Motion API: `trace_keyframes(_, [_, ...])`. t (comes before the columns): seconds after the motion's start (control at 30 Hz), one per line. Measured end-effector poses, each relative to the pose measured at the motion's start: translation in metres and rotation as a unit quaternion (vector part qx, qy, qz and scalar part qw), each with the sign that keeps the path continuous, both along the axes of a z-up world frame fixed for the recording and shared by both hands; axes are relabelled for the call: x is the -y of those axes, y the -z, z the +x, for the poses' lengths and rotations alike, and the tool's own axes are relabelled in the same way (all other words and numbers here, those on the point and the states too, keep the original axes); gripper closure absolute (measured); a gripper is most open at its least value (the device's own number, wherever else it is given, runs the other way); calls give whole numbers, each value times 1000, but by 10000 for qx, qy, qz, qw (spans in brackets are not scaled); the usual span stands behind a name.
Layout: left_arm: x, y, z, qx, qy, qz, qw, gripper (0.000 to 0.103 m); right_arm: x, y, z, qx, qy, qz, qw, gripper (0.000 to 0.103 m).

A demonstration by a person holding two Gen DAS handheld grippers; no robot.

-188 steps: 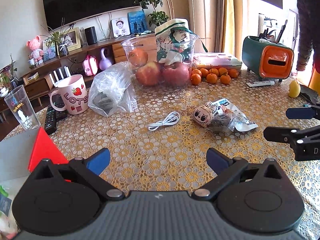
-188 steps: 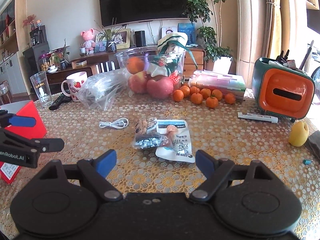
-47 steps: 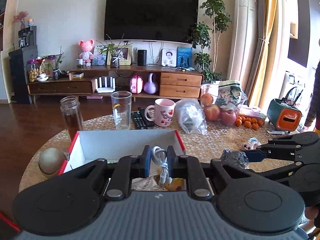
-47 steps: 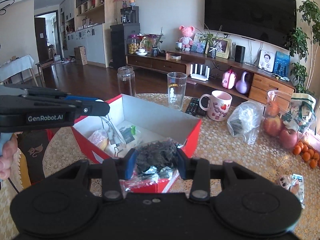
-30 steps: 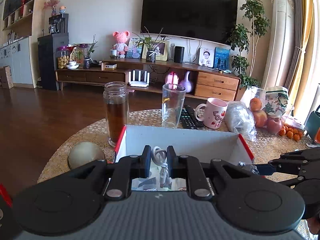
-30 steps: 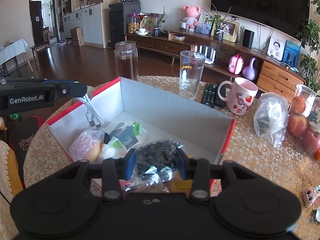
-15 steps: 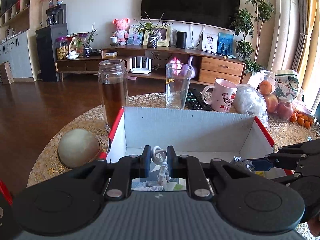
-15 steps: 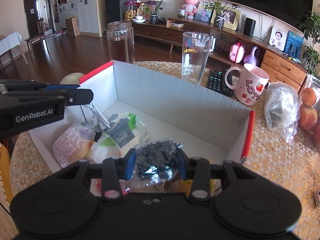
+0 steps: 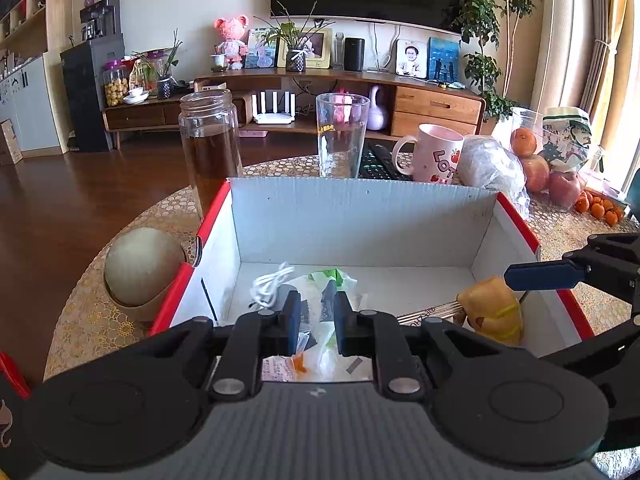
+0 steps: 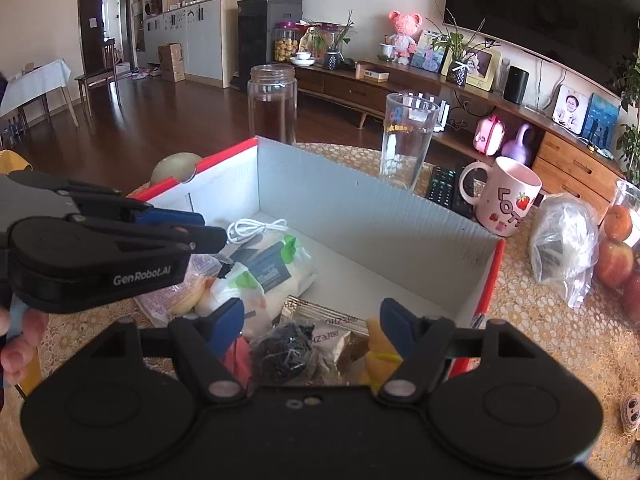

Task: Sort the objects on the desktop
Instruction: 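Open the left tool to drop the cable while the right tool drops the snack bag into the box, then withdraw both open tools from the box toward the doll and white packet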

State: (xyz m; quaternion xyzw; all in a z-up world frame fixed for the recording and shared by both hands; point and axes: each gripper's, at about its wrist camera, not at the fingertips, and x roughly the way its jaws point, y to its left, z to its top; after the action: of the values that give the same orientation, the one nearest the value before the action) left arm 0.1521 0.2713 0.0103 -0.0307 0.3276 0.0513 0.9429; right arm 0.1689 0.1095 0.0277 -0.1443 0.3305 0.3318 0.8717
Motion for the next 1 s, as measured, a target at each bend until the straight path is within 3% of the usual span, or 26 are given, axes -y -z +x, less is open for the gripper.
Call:
trace_keyframes(0.1, [3,-6,-4,3,-35,-69,10000,76,10,-7,-6,18,11,80,10000,26])
trace_keyframes(0.13, [4,-8,-7,28,-50,-67,10000,62,13,-9,-7,17,27,115,9999,25])
trace_keyframes(0.17, [5,-10,-9,75,-73,-48,9999,41,18,-12,-9,10,49,151,9999,25])
trace_keyframes(0.23, [10,-16,-17,249,-110,31,9996,28,27,-18,-13,12,84,233,9997,25])
trace_keyframes(0.6, [47,-47,-43,411,73,182,9990,28,85,-53,-45,259,199,602,9977,21])
trace_keyframes(1.0, [101,-58,-71,393,184,331,9985,28,146,-62,-75,380,457,811,9949,20])
